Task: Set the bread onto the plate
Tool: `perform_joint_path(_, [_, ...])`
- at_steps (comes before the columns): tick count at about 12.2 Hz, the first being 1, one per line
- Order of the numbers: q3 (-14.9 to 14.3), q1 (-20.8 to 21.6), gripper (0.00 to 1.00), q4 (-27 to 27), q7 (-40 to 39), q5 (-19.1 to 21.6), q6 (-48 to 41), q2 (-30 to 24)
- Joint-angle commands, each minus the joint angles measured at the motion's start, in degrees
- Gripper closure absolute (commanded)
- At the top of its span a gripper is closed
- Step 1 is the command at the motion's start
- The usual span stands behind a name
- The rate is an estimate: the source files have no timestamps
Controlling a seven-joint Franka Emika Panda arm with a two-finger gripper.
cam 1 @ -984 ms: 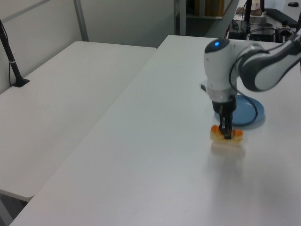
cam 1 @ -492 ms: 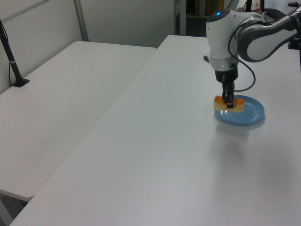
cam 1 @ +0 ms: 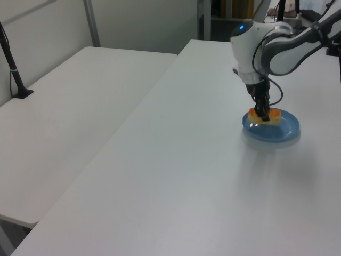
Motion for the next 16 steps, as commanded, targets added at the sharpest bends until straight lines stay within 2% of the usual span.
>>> perform_joint_path(1, [0.2,-0.2,0.00,0.3,-0.5,-1.0,-0.4,0.1])
perform_joint_path(3, [0.3,-0.1,0.00,4.5,-0.4,-0.2,-1.8,-0.6])
perform_joint_path(5, [0.3,0.5,0.00,12.7,-0.3,0.7,-6.5,-0.6])
perform_joint_path(8, [-0.2,0.6,0.00,20.7,0.2,5.5,-8.3,-2.6])
perform_joint_path(10, [-2.2,0.7,0.00,21.1,-0.3,10.0,-8.6,-6.6])
perform_joint_path(13, [-3.3,0.7,0.00,21.0,-0.5,10.2,-14.7,-11.9])
perform_joint_path(16, [-4.6,0.6,0.00,21.1,-0.6,10.2,-15.1,-12.6])
